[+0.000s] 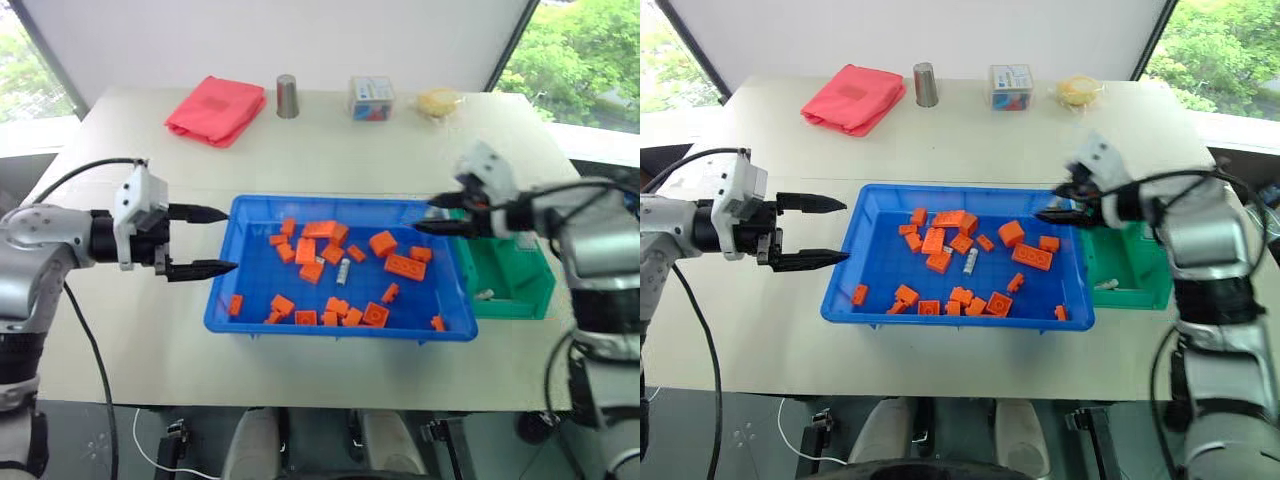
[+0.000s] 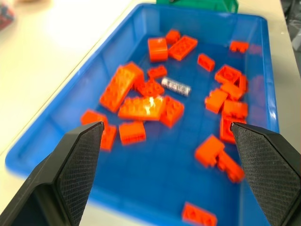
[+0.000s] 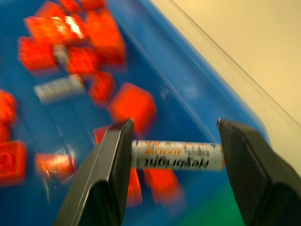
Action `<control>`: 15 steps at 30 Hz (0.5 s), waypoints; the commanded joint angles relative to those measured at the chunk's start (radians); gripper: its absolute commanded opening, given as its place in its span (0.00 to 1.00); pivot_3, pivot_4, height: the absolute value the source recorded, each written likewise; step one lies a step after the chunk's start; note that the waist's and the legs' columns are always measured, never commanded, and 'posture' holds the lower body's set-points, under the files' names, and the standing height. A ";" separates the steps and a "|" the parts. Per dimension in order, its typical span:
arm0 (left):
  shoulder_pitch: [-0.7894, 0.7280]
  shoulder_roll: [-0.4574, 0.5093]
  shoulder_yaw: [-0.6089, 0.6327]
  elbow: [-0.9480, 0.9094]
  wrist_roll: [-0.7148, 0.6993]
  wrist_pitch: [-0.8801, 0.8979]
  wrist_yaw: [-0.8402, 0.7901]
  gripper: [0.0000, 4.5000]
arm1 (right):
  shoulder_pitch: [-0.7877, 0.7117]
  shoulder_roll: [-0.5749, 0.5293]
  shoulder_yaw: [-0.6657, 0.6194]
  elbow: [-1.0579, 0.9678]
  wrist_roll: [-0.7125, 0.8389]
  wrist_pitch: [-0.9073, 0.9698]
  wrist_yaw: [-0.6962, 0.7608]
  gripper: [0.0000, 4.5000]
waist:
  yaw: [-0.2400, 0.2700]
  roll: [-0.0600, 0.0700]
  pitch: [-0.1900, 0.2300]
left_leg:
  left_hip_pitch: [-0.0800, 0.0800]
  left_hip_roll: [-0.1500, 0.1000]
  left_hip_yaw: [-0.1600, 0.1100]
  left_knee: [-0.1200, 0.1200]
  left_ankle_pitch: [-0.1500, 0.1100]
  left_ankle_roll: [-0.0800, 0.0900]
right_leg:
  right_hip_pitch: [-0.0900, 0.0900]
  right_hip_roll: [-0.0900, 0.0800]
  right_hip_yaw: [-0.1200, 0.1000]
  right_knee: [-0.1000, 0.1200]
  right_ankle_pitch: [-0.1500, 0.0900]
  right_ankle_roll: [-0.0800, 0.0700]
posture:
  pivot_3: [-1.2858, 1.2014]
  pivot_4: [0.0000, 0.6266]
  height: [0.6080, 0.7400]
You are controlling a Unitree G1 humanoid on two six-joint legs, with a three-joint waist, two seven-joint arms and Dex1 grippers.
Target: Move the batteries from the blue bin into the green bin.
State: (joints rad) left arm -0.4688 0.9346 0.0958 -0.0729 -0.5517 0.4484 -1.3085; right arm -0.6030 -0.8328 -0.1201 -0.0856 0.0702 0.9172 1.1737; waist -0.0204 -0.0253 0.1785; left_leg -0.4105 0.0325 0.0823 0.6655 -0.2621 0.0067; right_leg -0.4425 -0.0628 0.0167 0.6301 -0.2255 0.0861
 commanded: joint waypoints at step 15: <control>-0.107 -0.039 -0.051 0.070 0.052 -0.041 -0.043 1.00 | 0.094 -0.101 -0.127 -0.137 0.210 0.047 -0.158 0.99 | 0.002 0.000 0.000 | 0.001 0.001 -0.001 0.001 0.000 0.000 | 0.001 0.003 0.003 0.000 -0.001 -0.001 | 0.52 0.24 0.97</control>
State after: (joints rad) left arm -0.5559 0.8912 0.0262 0.0084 -0.4971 0.4142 -1.3489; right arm -0.4621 -0.9268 -0.2310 -0.1769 0.2345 0.9542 1.0238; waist -0.0184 -0.0253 0.1785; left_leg -0.4093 0.0335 0.0811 0.6660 -0.2621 0.0069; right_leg -0.4419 -0.0601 0.0193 0.6305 -0.2260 0.0854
